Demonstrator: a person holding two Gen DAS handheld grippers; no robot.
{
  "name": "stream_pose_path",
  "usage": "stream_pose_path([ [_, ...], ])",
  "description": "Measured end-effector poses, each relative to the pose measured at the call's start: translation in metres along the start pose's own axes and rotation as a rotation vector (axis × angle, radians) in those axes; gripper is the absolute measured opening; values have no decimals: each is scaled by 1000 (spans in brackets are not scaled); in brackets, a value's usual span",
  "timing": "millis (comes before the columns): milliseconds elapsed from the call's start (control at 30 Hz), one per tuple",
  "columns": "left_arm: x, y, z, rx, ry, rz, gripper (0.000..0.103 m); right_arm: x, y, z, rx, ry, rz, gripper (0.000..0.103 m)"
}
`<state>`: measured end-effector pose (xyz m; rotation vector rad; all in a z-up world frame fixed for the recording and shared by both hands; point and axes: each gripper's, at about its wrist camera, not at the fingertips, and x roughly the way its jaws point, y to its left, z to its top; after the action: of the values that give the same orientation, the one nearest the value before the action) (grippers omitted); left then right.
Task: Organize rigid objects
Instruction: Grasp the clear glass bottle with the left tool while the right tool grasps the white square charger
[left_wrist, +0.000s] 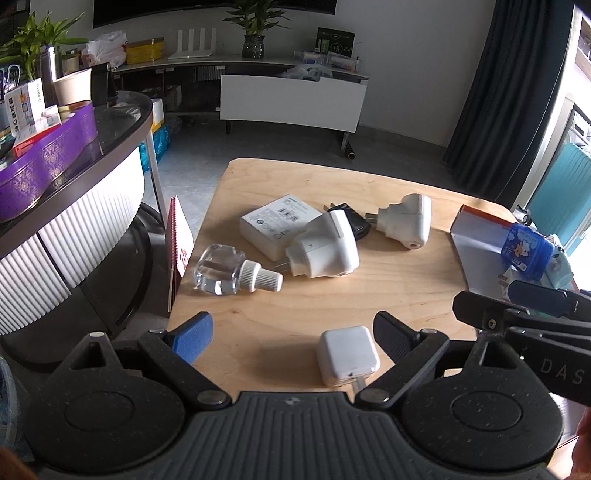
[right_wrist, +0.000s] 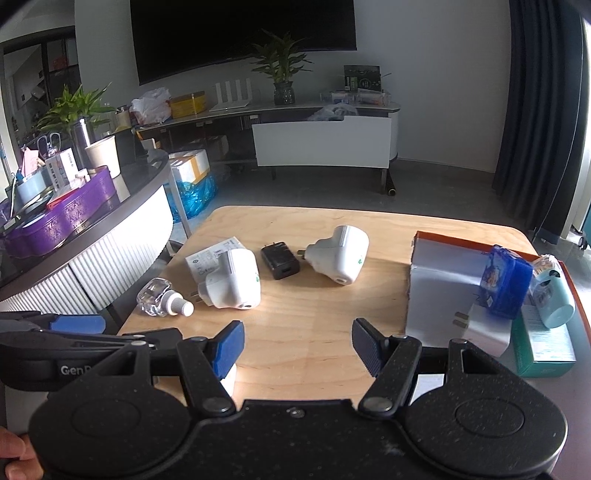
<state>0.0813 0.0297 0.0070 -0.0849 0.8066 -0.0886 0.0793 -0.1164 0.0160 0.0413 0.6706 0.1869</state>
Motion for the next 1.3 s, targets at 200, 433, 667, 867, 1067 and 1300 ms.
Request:
stream_pose_path([
  [200, 4, 9, -3, -1, 1, -6, 96, 6, 7, -2, 1, 7, 3, 78],
  [433, 25, 37, -11, -11, 19, 6, 102, 16, 19, -16, -11, 42, 15, 79],
  [667, 54, 46, -2, 18, 29, -11, 103, 22, 27, -30, 4, 60, 35, 79],
  [867, 79, 38, 4, 103, 12, -1, 103, 24, 30, -37, 29, 59, 42, 79],
  [1067, 87, 44, 7, 81, -14, -14, 103, 31, 37, -42, 30, 78, 52, 79],
  [1300, 87, 37, 6, 134, -72, -38, 81, 47, 53, -44, -2, 95, 80, 80],
])
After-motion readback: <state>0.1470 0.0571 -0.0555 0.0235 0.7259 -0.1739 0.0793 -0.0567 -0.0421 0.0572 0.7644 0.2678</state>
